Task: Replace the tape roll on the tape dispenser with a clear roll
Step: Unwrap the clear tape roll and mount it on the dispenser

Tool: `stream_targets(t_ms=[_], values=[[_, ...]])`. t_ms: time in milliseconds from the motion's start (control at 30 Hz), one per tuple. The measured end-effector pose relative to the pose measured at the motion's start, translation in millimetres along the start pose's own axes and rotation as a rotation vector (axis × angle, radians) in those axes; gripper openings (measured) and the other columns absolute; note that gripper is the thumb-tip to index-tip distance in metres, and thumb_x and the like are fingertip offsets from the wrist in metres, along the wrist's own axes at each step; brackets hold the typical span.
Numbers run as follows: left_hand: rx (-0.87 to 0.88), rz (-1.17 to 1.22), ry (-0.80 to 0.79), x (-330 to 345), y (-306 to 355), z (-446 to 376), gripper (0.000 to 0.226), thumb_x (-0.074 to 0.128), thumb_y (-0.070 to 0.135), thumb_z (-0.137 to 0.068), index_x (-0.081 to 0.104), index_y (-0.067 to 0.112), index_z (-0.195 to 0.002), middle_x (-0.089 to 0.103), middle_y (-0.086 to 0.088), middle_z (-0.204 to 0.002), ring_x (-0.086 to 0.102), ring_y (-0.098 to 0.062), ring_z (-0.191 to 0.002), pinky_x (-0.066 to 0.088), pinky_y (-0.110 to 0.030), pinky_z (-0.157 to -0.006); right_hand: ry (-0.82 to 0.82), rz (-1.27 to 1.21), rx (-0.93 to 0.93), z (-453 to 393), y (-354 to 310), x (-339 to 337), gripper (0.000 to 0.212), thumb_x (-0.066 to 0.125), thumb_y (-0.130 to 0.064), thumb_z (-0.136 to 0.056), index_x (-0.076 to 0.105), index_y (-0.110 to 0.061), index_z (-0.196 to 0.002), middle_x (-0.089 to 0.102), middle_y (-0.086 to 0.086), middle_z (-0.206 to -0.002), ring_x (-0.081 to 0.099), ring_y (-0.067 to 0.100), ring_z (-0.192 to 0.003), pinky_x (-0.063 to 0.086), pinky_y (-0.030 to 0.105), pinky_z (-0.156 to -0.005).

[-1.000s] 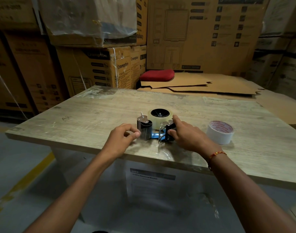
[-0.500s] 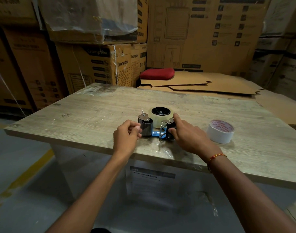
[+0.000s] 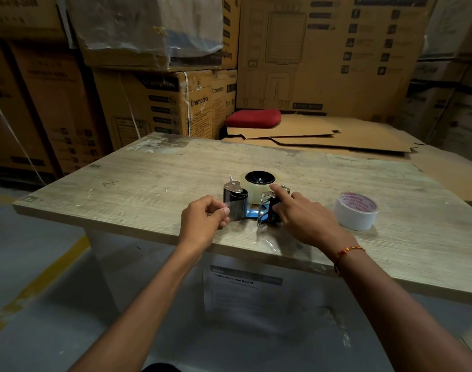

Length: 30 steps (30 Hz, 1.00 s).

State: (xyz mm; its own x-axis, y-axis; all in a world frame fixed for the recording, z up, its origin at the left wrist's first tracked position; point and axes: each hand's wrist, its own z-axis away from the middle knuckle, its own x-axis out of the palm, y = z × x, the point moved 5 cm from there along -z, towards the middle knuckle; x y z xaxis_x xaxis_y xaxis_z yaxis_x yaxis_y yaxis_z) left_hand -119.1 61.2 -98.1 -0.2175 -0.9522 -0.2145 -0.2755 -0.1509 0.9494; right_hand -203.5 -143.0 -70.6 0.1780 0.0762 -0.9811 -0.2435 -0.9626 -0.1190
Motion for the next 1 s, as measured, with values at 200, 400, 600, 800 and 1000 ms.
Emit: stream_targets(t_ms=[200, 400, 600, 800, 1000], values=[[0.000, 0.032, -0.086, -3, 0, 3, 0.008, 0.068, 0.001, -0.088, 0.069, 0.009, -0.085, 0.072, -0.010, -0.080, 0.071, -0.020, -0.074, 0.061, -0.034, -0.075, 0.002, -0.001, -0.005, -1, 1, 1, 0.049, 0.029, -0.047, -0.106, 0.009, -0.044, -0.150, 0.055, 0.009, -0.119, 0.061, 0.028, -0.087, 0.056, 0.047, -0.078], [0.011, 0.059, -0.134, -9, -2, 9, 0.008, 0.068, -0.001, -0.088, 0.069, 0.006, -0.084, 0.071, -0.013, -0.077, 0.069, -0.020, -0.069, 0.058, -0.032, -0.070, -0.028, -0.019, -0.009, -3, 4, -1, 0.050, 0.030, -0.047, -0.106, 0.010, -0.047, -0.151, 0.054, 0.009, -0.127, 0.061, 0.030, -0.094, 0.054, 0.046, -0.081], [0.021, 0.029, -0.114, -20, -5, 7, 0.008, 0.069, 0.002, -0.088, 0.068, 0.009, -0.084, 0.072, -0.012, -0.076, 0.069, -0.020, -0.070, 0.057, -0.029, -0.067, -0.036, -0.034, -0.012, -4, 4, -3, 0.050, 0.031, -0.046, -0.106, 0.012, -0.047, -0.152, 0.053, 0.009, -0.131, 0.060, 0.032, -0.100, 0.053, 0.048, -0.085], [0.055, -0.057, -0.087, -26, -4, -9, 0.009, 0.067, 0.003, -0.089, 0.068, 0.011, -0.086, 0.073, -0.009, -0.079, 0.072, -0.021, -0.076, 0.059, -0.030, -0.071, -0.034, -0.028, -0.028, -7, 4, -3, 0.050, 0.032, -0.045, -0.106, 0.012, -0.047, -0.152, 0.054, 0.009, -0.130, 0.060, 0.032, -0.099, 0.053, 0.049, -0.084], [-0.049, 0.049, -0.213, -22, -9, -25, 0.017, 0.068, 0.002, -0.089, 0.062, 0.008, -0.104, 0.069, -0.012, -0.102, 0.068, -0.022, -0.094, 0.057, -0.036, -0.086, -0.021, -0.029, -0.041, -8, 5, -1, 0.050, 0.032, -0.045, -0.106, 0.013, -0.045, -0.152, 0.054, 0.009, -0.132, 0.060, 0.032, -0.102, 0.052, 0.045, -0.081]])
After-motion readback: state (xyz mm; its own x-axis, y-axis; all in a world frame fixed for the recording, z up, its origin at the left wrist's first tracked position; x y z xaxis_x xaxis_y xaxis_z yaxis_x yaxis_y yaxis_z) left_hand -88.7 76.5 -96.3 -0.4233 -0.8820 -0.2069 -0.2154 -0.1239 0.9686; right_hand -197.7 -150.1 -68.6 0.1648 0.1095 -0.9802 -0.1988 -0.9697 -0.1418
